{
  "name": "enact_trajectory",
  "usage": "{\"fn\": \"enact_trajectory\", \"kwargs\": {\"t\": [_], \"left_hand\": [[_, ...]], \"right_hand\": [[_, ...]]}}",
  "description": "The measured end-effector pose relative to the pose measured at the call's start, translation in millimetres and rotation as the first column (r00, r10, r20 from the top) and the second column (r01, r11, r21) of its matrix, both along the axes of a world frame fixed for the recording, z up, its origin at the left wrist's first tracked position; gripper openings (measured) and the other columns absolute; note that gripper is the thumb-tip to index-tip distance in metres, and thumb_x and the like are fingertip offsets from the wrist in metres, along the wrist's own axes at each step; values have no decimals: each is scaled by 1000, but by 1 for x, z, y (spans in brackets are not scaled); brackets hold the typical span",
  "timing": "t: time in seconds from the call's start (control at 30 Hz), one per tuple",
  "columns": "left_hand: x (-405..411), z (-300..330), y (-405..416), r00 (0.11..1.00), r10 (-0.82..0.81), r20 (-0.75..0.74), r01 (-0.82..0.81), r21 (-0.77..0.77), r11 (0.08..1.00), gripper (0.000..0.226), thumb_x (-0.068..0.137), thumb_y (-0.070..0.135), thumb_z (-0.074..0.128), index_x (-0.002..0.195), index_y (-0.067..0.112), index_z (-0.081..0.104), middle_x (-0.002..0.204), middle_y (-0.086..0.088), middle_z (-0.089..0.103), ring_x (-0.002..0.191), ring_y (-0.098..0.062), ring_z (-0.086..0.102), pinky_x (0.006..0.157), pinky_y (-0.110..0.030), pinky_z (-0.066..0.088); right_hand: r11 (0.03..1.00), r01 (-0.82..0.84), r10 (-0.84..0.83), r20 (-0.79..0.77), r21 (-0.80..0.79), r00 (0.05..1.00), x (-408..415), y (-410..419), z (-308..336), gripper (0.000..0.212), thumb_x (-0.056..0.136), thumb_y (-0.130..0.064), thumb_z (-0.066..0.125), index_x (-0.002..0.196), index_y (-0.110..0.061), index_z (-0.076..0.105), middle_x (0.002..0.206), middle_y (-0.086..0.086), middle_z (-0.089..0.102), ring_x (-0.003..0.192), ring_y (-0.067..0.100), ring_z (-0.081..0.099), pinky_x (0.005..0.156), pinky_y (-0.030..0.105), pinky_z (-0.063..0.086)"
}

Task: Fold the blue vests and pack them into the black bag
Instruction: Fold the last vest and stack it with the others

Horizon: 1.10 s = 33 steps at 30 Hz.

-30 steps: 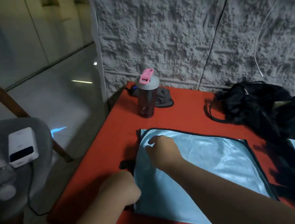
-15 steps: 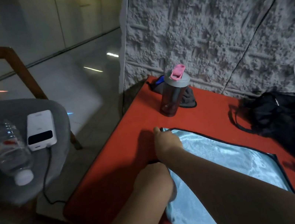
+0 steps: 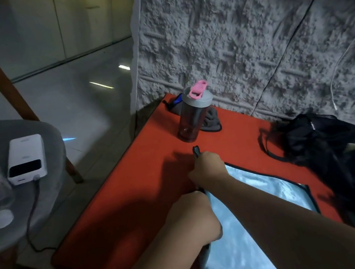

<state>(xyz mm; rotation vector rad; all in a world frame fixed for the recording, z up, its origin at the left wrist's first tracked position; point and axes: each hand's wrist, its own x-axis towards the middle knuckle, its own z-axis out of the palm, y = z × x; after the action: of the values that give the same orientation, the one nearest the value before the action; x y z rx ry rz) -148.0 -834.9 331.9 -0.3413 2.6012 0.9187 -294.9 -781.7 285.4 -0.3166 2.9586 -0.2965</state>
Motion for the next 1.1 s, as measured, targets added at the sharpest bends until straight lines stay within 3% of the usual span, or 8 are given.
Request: {"fn": "enact_trajectory", "kwargs": {"t": [0.1, 0.3, 0.43, 0.53, 0.63, 0.8, 0.97, 1.1], "left_hand": [[-6, 8, 27, 997, -38, -61, 40, 32, 999, 25, 77, 19, 73, 94, 18, 55, 101, -3, 66, 92, -24, 67, 68, -29, 50], [-6, 22, 100, 970, -129, -204, 132, 3, 991, 23, 86, 13, 64, 79, 17, 42, 87, -5, 55, 100, -26, 66, 71, -30, 47], [-2, 25, 153, 934, -255, -249, 256, -31, 966, 13, 91, 8, 60, 102, 14, 56, 88, -6, 55, 99, -30, 64, 67, -27, 44], [-4, 19, 192, 930, -284, -233, 286, -25, 958, 27, 92, 5, 59, 118, 11, 56, 116, -12, 62, 109, -30, 65, 83, -35, 51], [-7, 14, 223, 916, -344, -209, 348, -18, 937, 34, 92, 0, 55, 125, 9, 53, 124, -16, 60, 113, -35, 64, 90, -42, 52], [-14, 2, 260, 885, -442, -143, 438, -61, 897, 35, 93, -5, 50, 125, 5, 57, 122, -20, 64, 115, -41, 61, 93, -46, 51], [-14, -8, 266, 856, -490, -163, 490, -40, 871, 36, 83, 2, 69, 116, 10, 57, 113, -16, 65, 108, -38, 65, 85, -42, 51], [-17, -10, 260, 807, -574, -140, 590, 175, 788, 41, 85, 35, 77, 118, 19, 60, 109, -8, 67, 94, -29, 64, 80, -34, 53]], "right_hand": [[999, 19, -21, -59, -38, 998, -5, 34, 7, 17, 90, -13, 57, 104, -3, 61, 78, 7, 55, 90, 36, 65, 64, 29, 36], [972, 153, -171, -88, -177, 981, -11, 119, 15, 16, 81, -4, 54, 86, -2, 69, 87, 15, 71, 84, 34, 66, 62, 27, 39], [951, 232, -252, -79, -207, 964, -13, 181, 11, 17, 77, -3, 57, 74, -18, 63, 86, 6, 72, 83, 25, 63, 64, 24, 36], [936, 277, -299, -71, -218, 952, -11, 223, 7, 19, 77, -2, 56, 73, -20, 62, 78, 0, 67, 79, 24, 62, 57, 25, 36], [908, 336, -362, -65, -251, 930, -9, 260, 2, 20, 77, -3, 55, 72, -21, 62, 73, -5, 63, 72, 18, 58, 49, 16, 33], [870, 426, -445, -23, -249, 895, -9, 301, -12, 17, 74, -5, 63, 69, -21, 63, 71, -4, 65, 65, 17, 63, 53, 23, 46], [889, 403, -423, -55, -217, 904, -9, 318, -20, 13, 75, -8, 58, 73, -20, 64, 78, 1, 68, 76, 24, 64, 65, 27, 47], [887, 441, -448, -21, -138, 894, -6, 327, -11, 13, 75, -9, 60, 79, -13, 71, 83, 9, 72, 82, 31, 67, 71, 31, 54]]}}
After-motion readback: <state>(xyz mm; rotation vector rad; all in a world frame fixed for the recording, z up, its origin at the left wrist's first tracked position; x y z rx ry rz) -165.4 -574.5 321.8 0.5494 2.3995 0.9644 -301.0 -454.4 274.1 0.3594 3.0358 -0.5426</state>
